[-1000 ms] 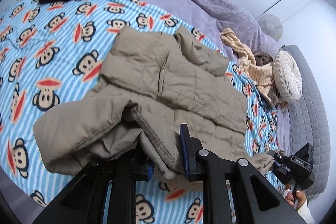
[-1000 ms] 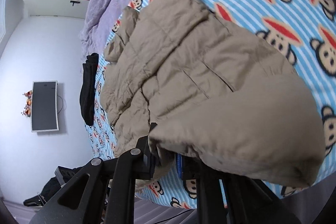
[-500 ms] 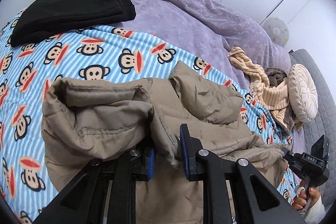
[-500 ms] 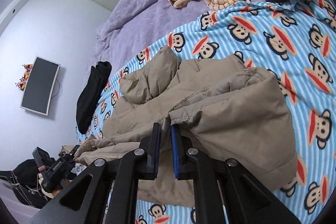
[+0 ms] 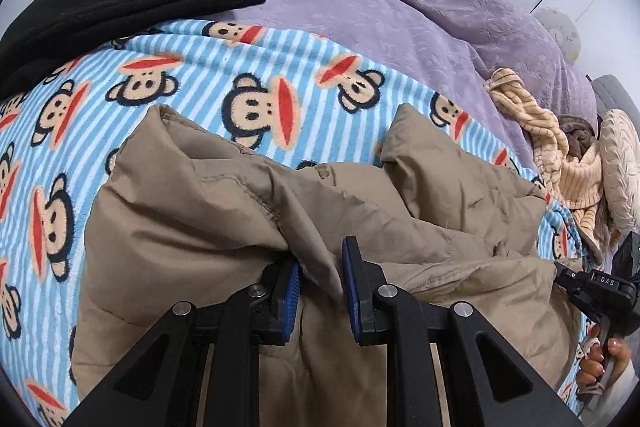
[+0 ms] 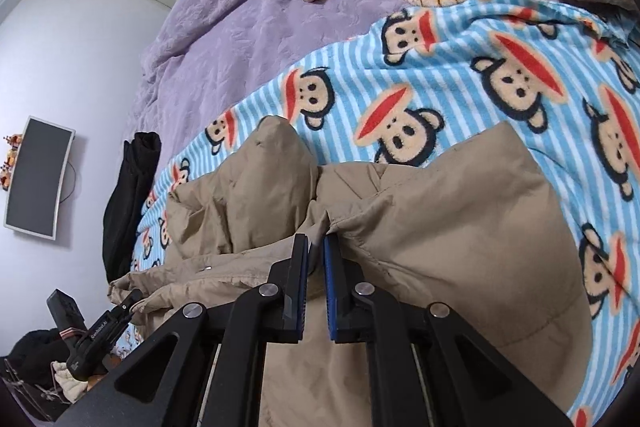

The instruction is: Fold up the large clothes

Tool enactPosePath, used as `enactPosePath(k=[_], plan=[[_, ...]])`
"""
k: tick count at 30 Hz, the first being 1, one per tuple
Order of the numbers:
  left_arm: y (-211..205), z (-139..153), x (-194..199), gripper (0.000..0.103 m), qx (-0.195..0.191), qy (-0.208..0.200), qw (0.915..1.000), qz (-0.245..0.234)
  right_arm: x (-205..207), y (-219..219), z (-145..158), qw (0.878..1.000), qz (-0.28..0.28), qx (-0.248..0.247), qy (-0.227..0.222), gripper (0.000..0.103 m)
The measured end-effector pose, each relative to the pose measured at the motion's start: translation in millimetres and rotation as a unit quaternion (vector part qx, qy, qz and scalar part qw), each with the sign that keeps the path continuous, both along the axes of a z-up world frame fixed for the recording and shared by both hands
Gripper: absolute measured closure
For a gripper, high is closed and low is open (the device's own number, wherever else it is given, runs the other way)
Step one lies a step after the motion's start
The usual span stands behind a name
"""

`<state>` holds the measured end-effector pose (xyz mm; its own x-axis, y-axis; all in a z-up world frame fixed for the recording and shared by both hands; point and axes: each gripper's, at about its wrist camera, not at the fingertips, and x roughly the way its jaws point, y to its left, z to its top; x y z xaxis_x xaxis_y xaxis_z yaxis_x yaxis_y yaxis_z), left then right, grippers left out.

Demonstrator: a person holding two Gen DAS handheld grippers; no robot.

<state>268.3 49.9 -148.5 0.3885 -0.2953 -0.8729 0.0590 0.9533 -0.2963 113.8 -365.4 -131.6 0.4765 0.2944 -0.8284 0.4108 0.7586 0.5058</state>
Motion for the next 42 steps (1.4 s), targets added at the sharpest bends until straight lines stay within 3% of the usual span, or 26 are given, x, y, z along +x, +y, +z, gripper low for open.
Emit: enactPosePath(k=[5,6,7,8,9,10,11,13,14,15,17,20,22,24,25,26,27,30,33,35,42], plan=[[0,21,-9,0.080,0.028,-0.031,0.9988,-0.027,6,-4,-23,1.000,-0.009,0.004,0.017,0.094],[2,27,-12,0.075,0.036,-0.038,0.9981,-0.031,2,-4,-18,1.000,-0.010,0.005,0.014,0.094],[5,33,-14,0.064,0.044,-0.043,0.9975,-0.034,-1,-4,-11,1.000,-0.006,-0.001,0.010,0.094],[9,39,-16,0.030,0.051,-0.051,0.9969,-0.032,-5,-3,-3,1.000,0.003,-0.013,0.006,0.093],[15,45,-19,0.010,0.055,-0.065,0.9960,-0.026,-8,-3,4,1.000,0.010,-0.028,0.004,0.093],[21,50,-21,0.009,0.060,-0.081,0.9947,-0.022,-12,-5,13,0.999,0.019,-0.050,0.001,0.093],[25,51,-21,0.009,0.065,-0.083,0.9942,-0.022,-17,-7,21,0.997,0.025,-0.069,-0.001,0.091],[33,46,-15,0.009,0.078,-0.071,0.9943,-0.015,-28,-19,33,0.995,0.021,-0.100,-0.004,0.068],[37,43,-12,0.009,0.077,-0.064,0.9949,-0.012,-32,-25,36,0.994,0.014,-0.110,-0.006,0.036],[41,36,-8,0.009,0.073,-0.055,0.9958,-0.010,-40,-33,38,0.992,0.004,-0.125,-0.010,0.020],[47,20,-1,0.009,0.061,-0.032,0.9976,-0.005,-47,-47,36,0.991,-0.008,-0.136,-0.001,0.020],[49,0,8,0.010,0.038,-0.007,0.9992,-0.009,-53,-67,17,0.994,-0.025,-0.107,0.017,0.020],[41,-4,10,0.027,0.038,-0.010,0.9990,-0.024,-52,-76,-3,0.996,-0.027,-0.073,0.032,0.020],[30,-4,9,0.064,0.059,-0.013,0.9971,-0.046,-48,-77,-18,0.997,-0.029,-0.058,0.043,0.020],[28,0,7,0.071,0.060,-0.021,0.9967,-0.051,-46,-78,-22,0.997,-0.029,-0.050,0.044,0.020],[27,5,6,0.077,0.059,-0.029,0.9966,-0.048,-44,-75,-24,0.998,-0.027,-0.045,0.043,0.028],[26,9,7,0.079,0.063,-0.038,0.9965,-0.040,-40,-71,-23,0.997,-0.020,-0.051,0.047,0.049],[29,11,14,0.080,0.082,-0.049,0.9954,-0.013,-31,-51,-8,0.991,0.014,-0.124,0.044,0.076],[26,-6,26,0.080,0.104,-0.038,0.9938,-0.001,-21,-39,6,0.981,0.037,-0.189,0.029,0.083],[19,-18,30,0.080,0.135,-0.045,0.9899,-0.001,-12,-40,2,0.980,0.035,-0.190,0.034,0.084],[4,-37,42,0.079,0.192,-0.052,0.9799,0.012,12,-47,-53,0.977,0.019,-0.200,0.066,0.082]])
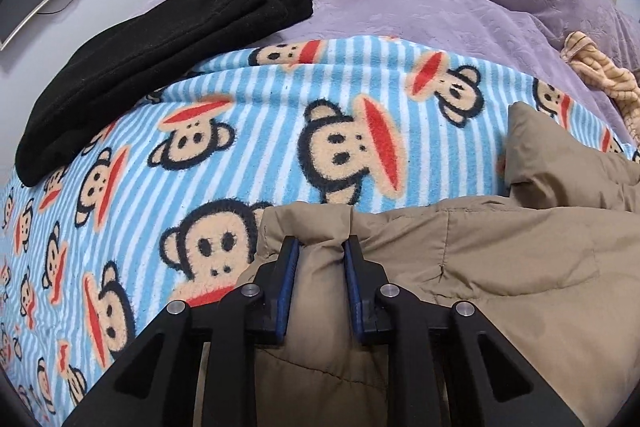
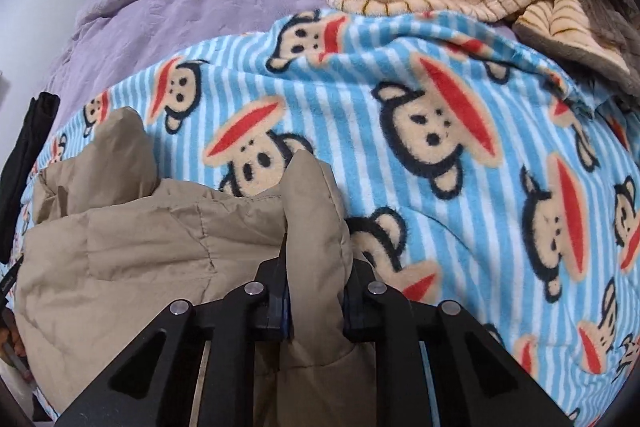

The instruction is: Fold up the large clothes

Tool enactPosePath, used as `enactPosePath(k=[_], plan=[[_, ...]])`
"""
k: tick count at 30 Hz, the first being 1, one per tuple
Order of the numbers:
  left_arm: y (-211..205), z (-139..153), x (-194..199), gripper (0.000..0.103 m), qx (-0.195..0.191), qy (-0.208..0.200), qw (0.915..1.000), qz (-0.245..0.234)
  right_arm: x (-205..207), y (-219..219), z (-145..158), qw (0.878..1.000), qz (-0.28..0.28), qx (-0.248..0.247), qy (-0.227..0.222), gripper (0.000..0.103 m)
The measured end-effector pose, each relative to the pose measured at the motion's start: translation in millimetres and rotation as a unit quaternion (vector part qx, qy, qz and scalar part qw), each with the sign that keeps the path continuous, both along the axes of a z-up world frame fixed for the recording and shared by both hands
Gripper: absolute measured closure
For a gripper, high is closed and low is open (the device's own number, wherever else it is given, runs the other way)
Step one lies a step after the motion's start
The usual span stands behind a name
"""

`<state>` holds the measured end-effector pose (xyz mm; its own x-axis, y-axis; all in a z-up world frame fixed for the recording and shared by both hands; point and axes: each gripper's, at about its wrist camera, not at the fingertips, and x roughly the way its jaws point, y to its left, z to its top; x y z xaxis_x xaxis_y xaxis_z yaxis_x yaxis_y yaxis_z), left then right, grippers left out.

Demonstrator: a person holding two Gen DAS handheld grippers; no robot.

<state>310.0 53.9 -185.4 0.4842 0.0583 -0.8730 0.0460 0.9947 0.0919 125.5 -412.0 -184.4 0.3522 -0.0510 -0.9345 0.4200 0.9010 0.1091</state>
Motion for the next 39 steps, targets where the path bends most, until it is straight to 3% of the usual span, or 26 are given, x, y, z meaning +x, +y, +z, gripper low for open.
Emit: enactPosePath(k=[4,8,11,15,19,23,28,30,34,38,39], plan=[[3,29,-16,0.079,0.009,-0.023,0.9997,-0.001,3,-6,-1,1.000,-0.028,0.007,0.001,0.075],[11,75,-46,0.079,-0.038,-0.060,0.9970,-0.031,-15,-10,31,0.998,-0.060,0.003,-0.013,0.059],[-2,96,-68,0.079,-0.093,-0.056,0.9901,-0.089,-41,3,68,0.996,-0.052,-0.024,-0.064,0.059],[-49,86,-85,0.079,-0.172,0.000,0.9679,-0.184,-54,41,91,0.994,0.022,0.021,-0.104,0.060],[-104,49,-93,0.079,-0.173,0.029,0.9582,-0.226,-39,98,69,0.987,0.104,0.087,-0.091,0.069],[-126,17,-87,0.079,-0.150,0.024,0.9656,-0.211,-24,141,34,0.981,0.143,0.104,-0.075,0.070],[-127,1,-71,0.079,-0.154,0.032,0.9666,-0.202,-5,142,5,0.984,0.132,0.098,-0.067,0.074],[-120,4,-61,0.079,-0.160,0.034,0.9663,-0.199,3,136,-2,0.985,0.126,0.098,-0.064,0.084],[-86,19,-43,0.079,-0.136,0.009,0.9765,-0.167,14,115,4,0.984,0.122,0.113,-0.059,0.097],[-38,20,-17,0.079,-0.097,-0.009,0.9896,-0.106,5,68,22,0.993,0.084,0.055,-0.062,0.097],[-27,16,-11,0.079,-0.115,-0.002,0.9884,-0.099,2,54,23,0.995,0.066,0.045,-0.060,0.097]])
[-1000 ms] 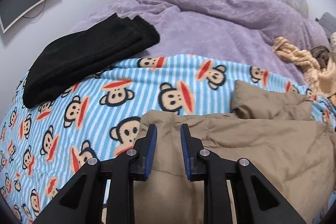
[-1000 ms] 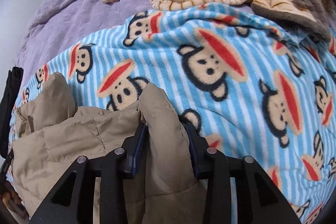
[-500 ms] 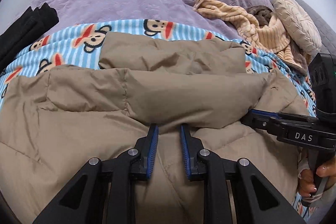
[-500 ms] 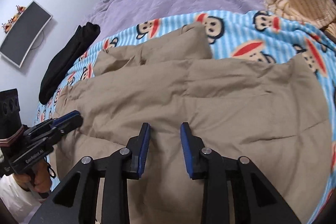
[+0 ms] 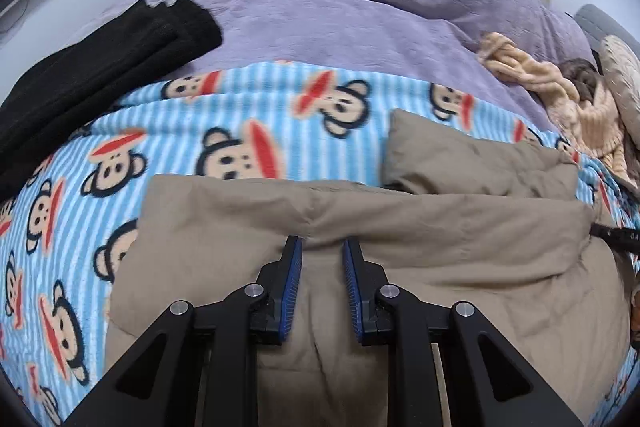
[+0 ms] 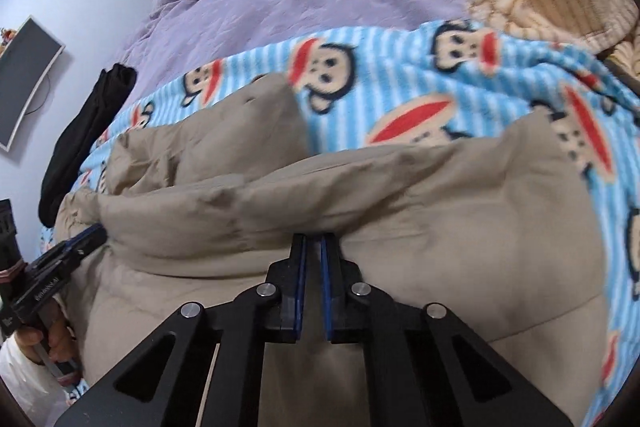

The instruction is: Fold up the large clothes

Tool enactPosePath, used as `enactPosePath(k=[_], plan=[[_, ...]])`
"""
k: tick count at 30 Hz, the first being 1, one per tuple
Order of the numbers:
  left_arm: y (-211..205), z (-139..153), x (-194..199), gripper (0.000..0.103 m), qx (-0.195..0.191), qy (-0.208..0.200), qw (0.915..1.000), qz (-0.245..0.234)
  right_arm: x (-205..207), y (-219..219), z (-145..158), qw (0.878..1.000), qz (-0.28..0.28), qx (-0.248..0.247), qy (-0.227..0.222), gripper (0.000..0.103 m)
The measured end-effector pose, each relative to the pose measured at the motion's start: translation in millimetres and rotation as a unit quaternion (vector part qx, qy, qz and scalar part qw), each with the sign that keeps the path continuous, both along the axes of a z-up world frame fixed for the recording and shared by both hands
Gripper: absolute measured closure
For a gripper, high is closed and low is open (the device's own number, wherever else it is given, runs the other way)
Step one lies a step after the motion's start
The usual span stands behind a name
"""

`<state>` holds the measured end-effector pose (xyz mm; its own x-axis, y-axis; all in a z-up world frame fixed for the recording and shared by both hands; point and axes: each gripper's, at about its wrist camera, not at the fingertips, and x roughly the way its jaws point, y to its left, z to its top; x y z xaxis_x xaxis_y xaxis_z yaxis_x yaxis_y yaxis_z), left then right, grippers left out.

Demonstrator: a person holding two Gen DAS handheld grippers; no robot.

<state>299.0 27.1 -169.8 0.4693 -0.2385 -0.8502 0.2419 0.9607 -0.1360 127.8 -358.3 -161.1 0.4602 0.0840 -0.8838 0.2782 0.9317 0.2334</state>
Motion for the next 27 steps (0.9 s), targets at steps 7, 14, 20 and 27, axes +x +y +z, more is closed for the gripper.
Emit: enactPosePath(k=[7,14,20,27], plan=[[-11,-30,14,0.079,0.022,-0.005,0.9997,-0.001,-8,-56,-36,0.995,-0.082,0.064,0.013,0.101],[-7,-16,12,0.079,0.024,0.012,0.9995,0.014,4,-54,-41,0.995,-0.087,0.055,0.017,0.101],[23,12,-22,0.079,0.040,0.010,0.9980,0.048,-11,-50,-9,0.992,-0.109,0.056,0.019,0.089],[39,29,-80,0.079,0.042,0.035,0.9971,0.052,-68,-31,26,0.989,-0.127,0.073,-0.008,0.054]])
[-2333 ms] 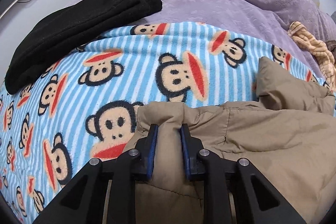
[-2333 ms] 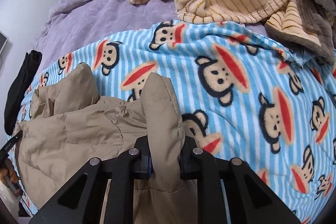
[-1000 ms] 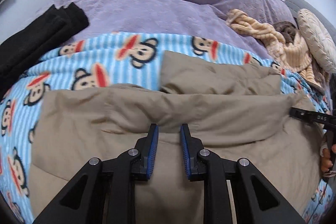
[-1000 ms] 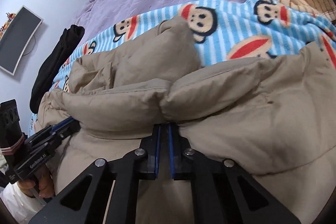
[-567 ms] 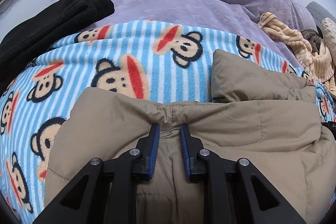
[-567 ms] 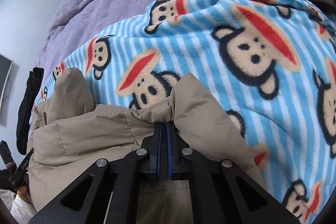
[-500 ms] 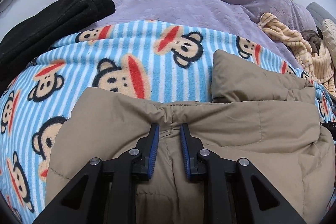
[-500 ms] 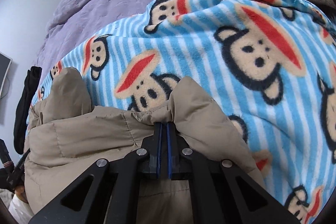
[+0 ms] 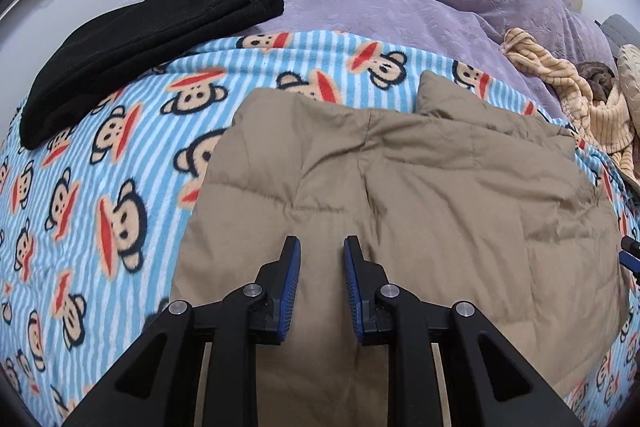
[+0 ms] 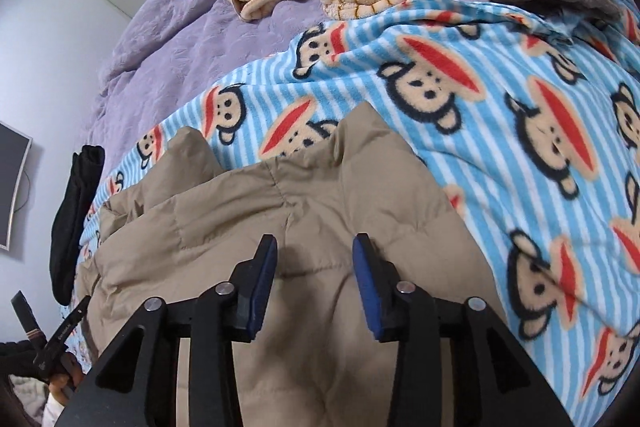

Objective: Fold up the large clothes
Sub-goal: 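Open both tools and move them to the folded bundle's edge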

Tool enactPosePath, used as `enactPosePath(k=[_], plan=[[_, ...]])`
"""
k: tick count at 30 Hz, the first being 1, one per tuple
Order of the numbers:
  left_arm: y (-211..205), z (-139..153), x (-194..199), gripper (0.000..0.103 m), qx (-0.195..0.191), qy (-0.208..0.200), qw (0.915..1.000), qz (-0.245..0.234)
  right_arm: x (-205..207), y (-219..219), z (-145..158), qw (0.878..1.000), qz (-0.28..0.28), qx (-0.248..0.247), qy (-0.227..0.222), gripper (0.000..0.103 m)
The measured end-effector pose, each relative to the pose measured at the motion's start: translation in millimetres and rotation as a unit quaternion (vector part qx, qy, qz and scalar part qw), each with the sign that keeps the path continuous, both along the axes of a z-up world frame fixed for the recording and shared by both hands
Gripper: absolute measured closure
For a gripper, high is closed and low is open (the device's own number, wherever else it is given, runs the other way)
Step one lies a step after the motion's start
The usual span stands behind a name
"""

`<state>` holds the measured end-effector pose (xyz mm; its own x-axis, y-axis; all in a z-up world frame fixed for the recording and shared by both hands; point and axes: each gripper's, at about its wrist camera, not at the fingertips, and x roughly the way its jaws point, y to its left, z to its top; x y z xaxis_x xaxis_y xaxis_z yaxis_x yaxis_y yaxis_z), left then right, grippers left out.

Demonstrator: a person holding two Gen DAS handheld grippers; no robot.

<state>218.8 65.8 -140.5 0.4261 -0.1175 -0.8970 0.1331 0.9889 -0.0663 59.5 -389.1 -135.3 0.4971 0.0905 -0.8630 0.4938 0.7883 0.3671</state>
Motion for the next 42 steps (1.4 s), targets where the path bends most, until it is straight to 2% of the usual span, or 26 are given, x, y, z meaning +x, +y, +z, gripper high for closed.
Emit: enactPosePath(k=[2,3,5,6,11,14,16,21,24,32,33,35,42], plan=[[2,-1,-17,0.076,-0.008,0.016,0.9998,0.001,-20,9,5,1.000,-0.006,0.012,-0.001,0.053],[3,-2,-25,0.047,-0.011,0.024,0.9997,0.003,-30,12,6,1.000,-0.007,0.019,0.000,0.052],[6,-1,-42,0.005,-0.009,0.024,0.9995,0.015,-47,20,5,1.000,-0.009,0.030,0.005,0.050],[6,0,-50,0.005,-0.006,0.017,0.9996,0.019,-55,24,6,0.999,-0.009,0.033,0.008,0.048],[10,-6,-77,0.005,-0.011,0.053,0.9983,0.023,-93,41,2,0.998,-0.019,0.050,0.019,0.045],[10,-10,-88,0.004,-0.001,0.057,0.9979,0.030,-113,47,-1,0.997,-0.030,0.063,0.023,0.040],[10,-11,-93,0.001,0.002,0.058,0.9978,0.034,-124,52,-3,0.997,-0.036,0.068,0.027,0.039],[11,-14,-95,0.001,0.004,0.066,0.9971,0.037,-143,62,-17,0.995,-0.043,0.081,0.041,0.032],[13,-15,-94,0.001,0.000,0.071,0.9966,0.041,-149,64,-25,0.993,-0.050,0.095,0.043,0.023],[13,-16,-96,0.001,0.001,0.074,0.9960,0.050,-153,67,-39,0.989,-0.055,0.131,0.037,0.020],[13,-16,-96,0.001,0.002,0.075,0.9959,0.051,-153,67,-39,0.989,-0.056,0.132,0.036,0.012],[14,-17,-97,0.001,0.002,0.076,0.9957,0.053,-152,67,-39,0.989,-0.059,0.137,0.026,0.000],[16,-19,-98,0.001,0.007,0.079,0.9951,0.060,-149,58,-44,0.983,-0.083,0.166,0.011,0.000]])
